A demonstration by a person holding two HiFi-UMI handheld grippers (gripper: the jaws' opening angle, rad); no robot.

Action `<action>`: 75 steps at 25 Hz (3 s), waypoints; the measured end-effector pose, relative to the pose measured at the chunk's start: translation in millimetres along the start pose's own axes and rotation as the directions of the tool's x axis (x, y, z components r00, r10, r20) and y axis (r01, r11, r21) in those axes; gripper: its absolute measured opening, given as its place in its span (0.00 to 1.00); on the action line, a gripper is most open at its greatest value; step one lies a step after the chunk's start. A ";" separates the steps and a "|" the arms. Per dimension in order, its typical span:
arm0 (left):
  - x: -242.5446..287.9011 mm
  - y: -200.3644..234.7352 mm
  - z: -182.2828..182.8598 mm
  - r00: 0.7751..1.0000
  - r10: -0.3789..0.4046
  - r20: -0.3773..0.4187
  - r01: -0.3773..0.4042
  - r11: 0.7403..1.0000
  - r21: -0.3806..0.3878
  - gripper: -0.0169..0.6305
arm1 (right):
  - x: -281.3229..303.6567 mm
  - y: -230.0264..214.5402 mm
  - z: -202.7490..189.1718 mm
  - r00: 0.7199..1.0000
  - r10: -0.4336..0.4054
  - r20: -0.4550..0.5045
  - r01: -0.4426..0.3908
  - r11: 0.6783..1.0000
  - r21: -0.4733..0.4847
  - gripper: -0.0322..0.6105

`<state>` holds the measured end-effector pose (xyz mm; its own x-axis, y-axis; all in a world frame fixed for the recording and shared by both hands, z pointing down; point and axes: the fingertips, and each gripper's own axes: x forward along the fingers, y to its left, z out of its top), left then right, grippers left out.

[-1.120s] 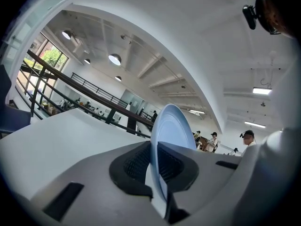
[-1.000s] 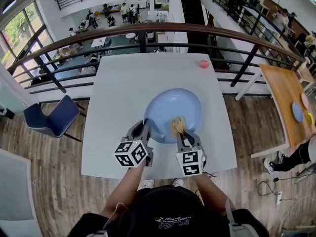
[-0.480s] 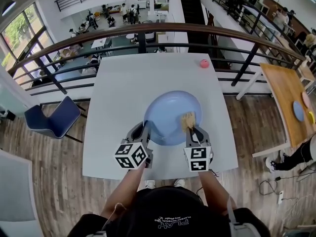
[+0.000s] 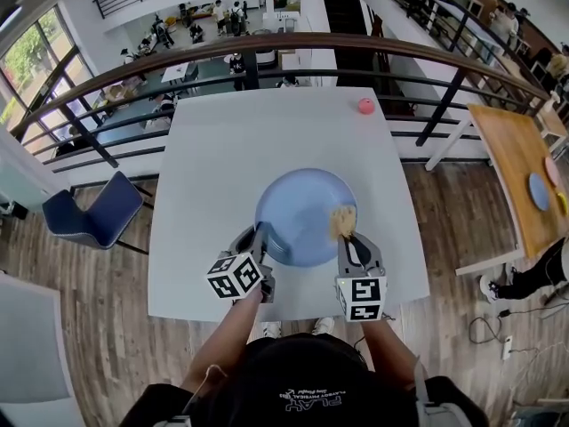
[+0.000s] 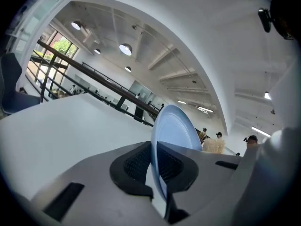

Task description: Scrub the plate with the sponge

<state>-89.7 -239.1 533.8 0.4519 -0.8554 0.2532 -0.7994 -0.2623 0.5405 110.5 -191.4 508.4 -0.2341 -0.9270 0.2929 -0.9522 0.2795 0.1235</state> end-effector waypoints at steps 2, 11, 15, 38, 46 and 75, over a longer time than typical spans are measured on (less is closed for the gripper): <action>2.6 7.8 -13.0 1.000 0.008 -0.029 -0.010 0.999 -0.042 0.07 | -0.9 -4.7 -3.0 1.000 -0.008 -0.009 0.008 1.000 0.007 0.12; 8.9 42.0 -85.0 0.979 0.060 -0.197 -0.086 0.989 -0.123 0.07 | 1.4 -15.0 -46.6 0.993 -0.007 -0.119 0.013 0.999 0.050 0.12; 10.0 58.6 -119.2 0.959 0.086 -0.269 -0.131 0.979 -0.154 0.07 | 5.1 -9.7 -71.9 0.984 0.018 -0.177 -0.006 0.997 0.071 0.12; 3.1 86.8 -226.4 0.853 0.160 -0.497 -0.353 0.877 -0.324 0.09 | 9.8 1.9 -117.1 0.961 0.088 -0.262 -0.066 0.994 0.092 0.12; -15.3 81.8 -224.3 0.845 0.155 -0.512 -0.384 0.842 -0.380 0.18 | 13.3 8.5 -110.0 0.967 0.102 -0.234 -0.083 0.993 0.089 0.12; -51.2 -67.1 103.1 0.949 -0.250 0.194 0.132 0.871 0.474 0.04 | 7.7 47.8 88.5 0.979 0.121 0.162 -0.103 0.988 -0.113 0.12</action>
<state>-100.0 -223.8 401.9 0.5516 -0.8326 -0.0506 -0.8237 -0.5533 0.1237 45.8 -207.3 432.7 -0.3761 -0.9146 0.1483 -0.8946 0.4001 0.1988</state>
